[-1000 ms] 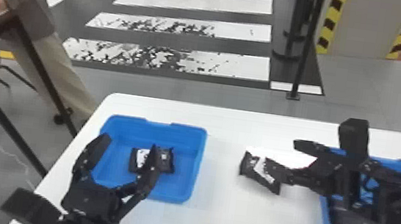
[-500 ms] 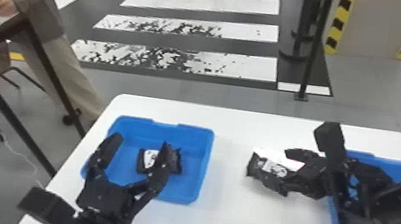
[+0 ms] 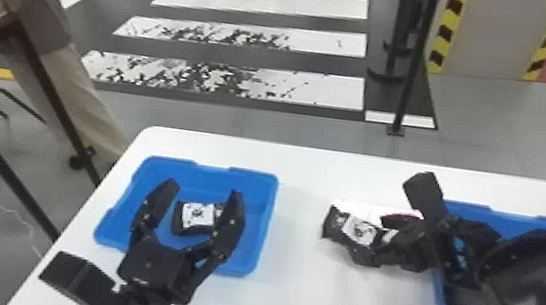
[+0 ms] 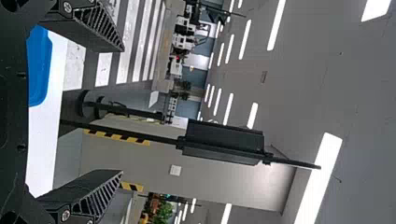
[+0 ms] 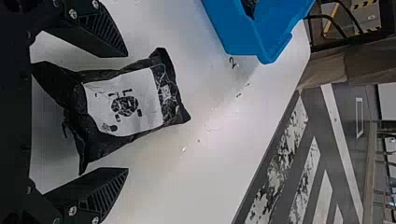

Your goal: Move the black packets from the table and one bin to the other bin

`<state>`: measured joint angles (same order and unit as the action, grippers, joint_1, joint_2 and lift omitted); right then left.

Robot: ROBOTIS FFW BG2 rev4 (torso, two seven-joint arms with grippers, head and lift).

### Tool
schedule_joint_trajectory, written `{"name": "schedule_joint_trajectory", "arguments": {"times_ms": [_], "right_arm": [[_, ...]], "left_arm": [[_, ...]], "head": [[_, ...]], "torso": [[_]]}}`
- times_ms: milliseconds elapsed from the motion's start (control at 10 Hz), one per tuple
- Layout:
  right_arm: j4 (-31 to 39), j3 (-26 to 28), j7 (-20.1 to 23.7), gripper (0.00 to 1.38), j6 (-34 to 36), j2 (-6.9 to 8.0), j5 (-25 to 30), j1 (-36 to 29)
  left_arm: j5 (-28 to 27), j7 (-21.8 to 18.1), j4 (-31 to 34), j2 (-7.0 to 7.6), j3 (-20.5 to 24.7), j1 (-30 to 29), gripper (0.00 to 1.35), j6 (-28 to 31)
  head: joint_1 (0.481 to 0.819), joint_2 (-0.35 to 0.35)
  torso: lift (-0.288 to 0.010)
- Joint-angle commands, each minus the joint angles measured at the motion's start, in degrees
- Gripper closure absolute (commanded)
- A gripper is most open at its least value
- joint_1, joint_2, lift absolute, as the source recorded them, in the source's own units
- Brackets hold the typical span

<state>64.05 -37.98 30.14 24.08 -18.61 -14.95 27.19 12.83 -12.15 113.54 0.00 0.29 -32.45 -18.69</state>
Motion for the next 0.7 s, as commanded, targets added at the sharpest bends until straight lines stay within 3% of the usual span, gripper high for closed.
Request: {"name": "schedule_joint_trajectory", "arguments": {"times_ms": [0, 200, 300, 500, 600], "right_arm": [[-1.5, -2.9, -0.1, 0.17, -0.2, -0.02, -3.1, 0.9], [-2.0, -5.8, -0.6, 0.18, -1.3, 0.16, -6.1, 1.5], [-2.2, -7.2, -1.0, 0.28, -0.3, 0.24, -7.9, 2.1], [-1.0, -8.2, -2.0, 0.89, 2.8, 0.24, -7.3, 2.2], [0.0, -8.1, -2.4, 0.88, 4.5, 0.24, -8.1, 1.9]], "left_arm": [[0.5, 0.1, -1.0, -0.15, -1.1, 0.8, 0.10, -0.6], [1.1, 0.2, -1.8, -0.15, -1.9, 1.7, 0.10, -1.3], [1.5, 0.2, -2.4, -0.15, -2.3, 2.2, 0.10, -1.7], [2.3, 0.2, -2.5, -0.15, -1.8, 1.7, 0.10, -2.1], [2.5, 0.2, -2.5, -0.15, -1.2, 1.1, 0.10, -2.8]], "head": [[0.695, 0.155], [0.695, 0.158], [0.695, 0.168], [0.695, 0.178], [0.695, 0.181]], "torso": [[-0.110], [-0.110], [-0.110], [-0.110], [-0.110]]}}
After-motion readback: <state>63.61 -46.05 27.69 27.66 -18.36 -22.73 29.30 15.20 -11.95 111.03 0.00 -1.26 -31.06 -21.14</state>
